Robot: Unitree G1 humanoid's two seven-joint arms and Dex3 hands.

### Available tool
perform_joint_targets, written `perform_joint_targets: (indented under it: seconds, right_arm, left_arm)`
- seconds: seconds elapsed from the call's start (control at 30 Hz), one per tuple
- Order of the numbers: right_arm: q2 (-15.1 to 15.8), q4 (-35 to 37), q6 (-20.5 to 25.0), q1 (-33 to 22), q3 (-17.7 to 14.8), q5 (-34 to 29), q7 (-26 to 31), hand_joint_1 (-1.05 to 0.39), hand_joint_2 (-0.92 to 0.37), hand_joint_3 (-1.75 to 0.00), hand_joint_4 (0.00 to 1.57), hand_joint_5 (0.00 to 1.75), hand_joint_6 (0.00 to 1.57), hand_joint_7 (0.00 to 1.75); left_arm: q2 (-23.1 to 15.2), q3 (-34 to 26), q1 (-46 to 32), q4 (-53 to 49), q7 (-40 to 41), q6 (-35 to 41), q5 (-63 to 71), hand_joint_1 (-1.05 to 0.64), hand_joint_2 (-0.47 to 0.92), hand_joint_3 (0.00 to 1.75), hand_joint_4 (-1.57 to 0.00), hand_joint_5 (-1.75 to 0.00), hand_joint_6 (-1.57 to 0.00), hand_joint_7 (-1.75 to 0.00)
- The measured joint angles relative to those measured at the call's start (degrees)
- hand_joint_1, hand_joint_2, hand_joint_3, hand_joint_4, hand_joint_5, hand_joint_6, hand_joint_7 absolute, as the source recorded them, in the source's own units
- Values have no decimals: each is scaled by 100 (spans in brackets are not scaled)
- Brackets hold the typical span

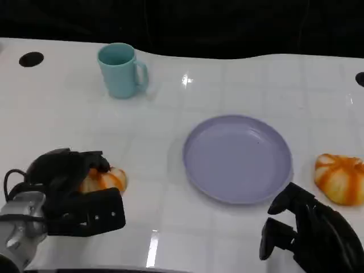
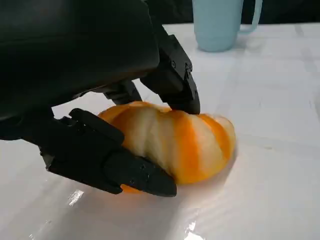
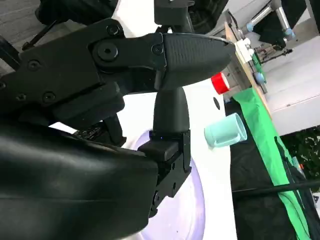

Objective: Grasp the bread from the table and place it into the plate.

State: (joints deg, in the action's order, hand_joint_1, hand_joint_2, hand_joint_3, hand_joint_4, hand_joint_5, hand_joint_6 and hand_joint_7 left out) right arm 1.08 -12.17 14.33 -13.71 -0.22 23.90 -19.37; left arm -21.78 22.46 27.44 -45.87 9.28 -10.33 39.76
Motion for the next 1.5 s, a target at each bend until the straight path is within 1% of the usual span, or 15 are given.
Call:
perform_joint_targets:
  seconds: [0.1,0.23,0.33,0.5,0.53,0.7,0.8,0.9,1.0,1.27,1.37,1.5]
  right_arm:
    - [0,0,1,2,-2,-1,0,-54,-92,-45,73,175,45,173]
    - [3,0,1,3,-1,-13,1,-55,-92,-45,73,175,45,173]
    - [3,-1,1,2,-1,-17,1,-54,-92,-45,72,175,44,173]
    - [8,-3,1,3,-3,-18,1,-54,-92,-45,72,175,45,174]
    - [10,-3,1,3,-3,-19,1,-54,-92,-45,73,175,45,173]
    - [10,-2,1,3,-11,-5,-1,-54,-92,-45,73,175,45,173]
    - [11,-1,-1,1,-10,-22,-2,-54,-92,-46,73,175,44,174]
    - [11,-2,-2,1,0,-39,-2,-54,-92,-46,72,175,43,174]
    - [10,-4,-2,0,4,-39,-1,-54,-92,-47,72,175,43,175]
    - [12,-4,11,2,-4,-9,-6,-53,-92,-48,73,175,43,175]
    - [13,-4,13,2,-7,-3,-17,-53,-92,-48,73,175,43,175]
    - [13,-4,14,3,-8,5,-22,-53,-92,-48,74,175,44,175]
  left_arm:
    - [2,41,39,-151,272,-171,-4,-38,92,50,-74,-175,-52,-174]
    - [1,69,55,-241,364,-256,-8,-39,92,50,-73,-175,-51,-175]
    - [1,79,53,-252,458,-335,-15,-37,92,42,-78,-175,-54,-175]
    - [0,44,-20,-252,653,-495,-48,-34,92,47,-82,-175,-57,-175]
    - [0,36,-26,-252,663,-503,-75,-34,92,44,-79,-175,-54,-175]
    - [-2,11,-85,-9,510,-418,-215,-35,92,41,-76,-175,-52,-175]
    - [-7,11,-127,155,484,-382,-220,-32,92,41,-80,-175,-57,-175]
    - [-18,-3,-132,433,387,-349,-227,-34,92,47,-82,-175,-59,-175]
    - [-37,-45,-135,676,282,-296,-247,-33,92,48,-82,-175,-60,-175]
    - [-39,-170,-194,1047,135,-263,-402,-33,89,46,-80,-175,-60,-175]
    - [-34,-193,-208,1179,77,-260,-458,-33,90,48,-81,-175,-62,-175]
    - [22,-262,-209,1398,-37,-240,-516,-31,87,46,-82,-175,-61,-175]
